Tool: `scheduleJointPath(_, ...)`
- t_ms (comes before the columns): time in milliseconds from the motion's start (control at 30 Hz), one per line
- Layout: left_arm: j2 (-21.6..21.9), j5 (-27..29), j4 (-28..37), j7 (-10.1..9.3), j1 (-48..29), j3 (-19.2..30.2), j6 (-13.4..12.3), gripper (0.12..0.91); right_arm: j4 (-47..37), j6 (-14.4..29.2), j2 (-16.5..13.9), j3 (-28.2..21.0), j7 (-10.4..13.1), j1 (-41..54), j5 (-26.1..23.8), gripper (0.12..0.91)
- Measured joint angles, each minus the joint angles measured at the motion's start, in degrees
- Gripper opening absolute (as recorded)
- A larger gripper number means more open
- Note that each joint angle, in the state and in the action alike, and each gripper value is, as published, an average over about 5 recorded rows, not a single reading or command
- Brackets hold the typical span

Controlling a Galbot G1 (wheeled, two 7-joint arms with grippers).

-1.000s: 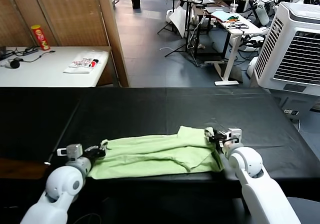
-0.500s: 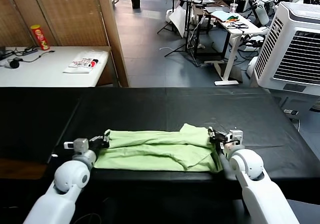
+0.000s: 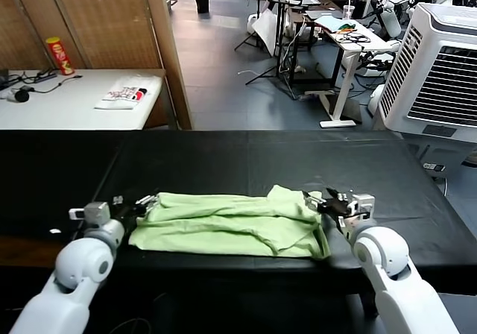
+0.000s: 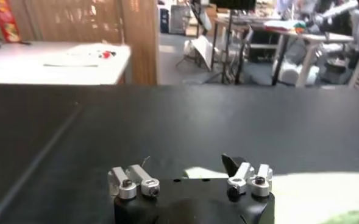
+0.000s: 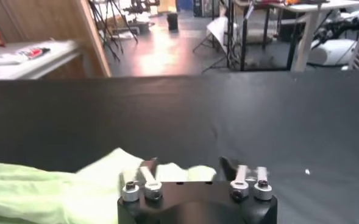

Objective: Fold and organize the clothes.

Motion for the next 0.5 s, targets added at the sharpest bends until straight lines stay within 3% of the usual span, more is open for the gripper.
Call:
scheduleJointPath(233,-4.1,1.8,-1.7,1.55,6.7,-2.8,-1.1,0.798,1.4,-0.1,-0.2,-0.4,0.1,-0.2,0.2,0.798)
scheduleJointPath(500,-7.7,2.1,-0.6,2.81,8.2,-2.9,-1.3,0.783,1.7,-0.1,-0.3,-0.7,0.1,-0.4,0.2,0.798)
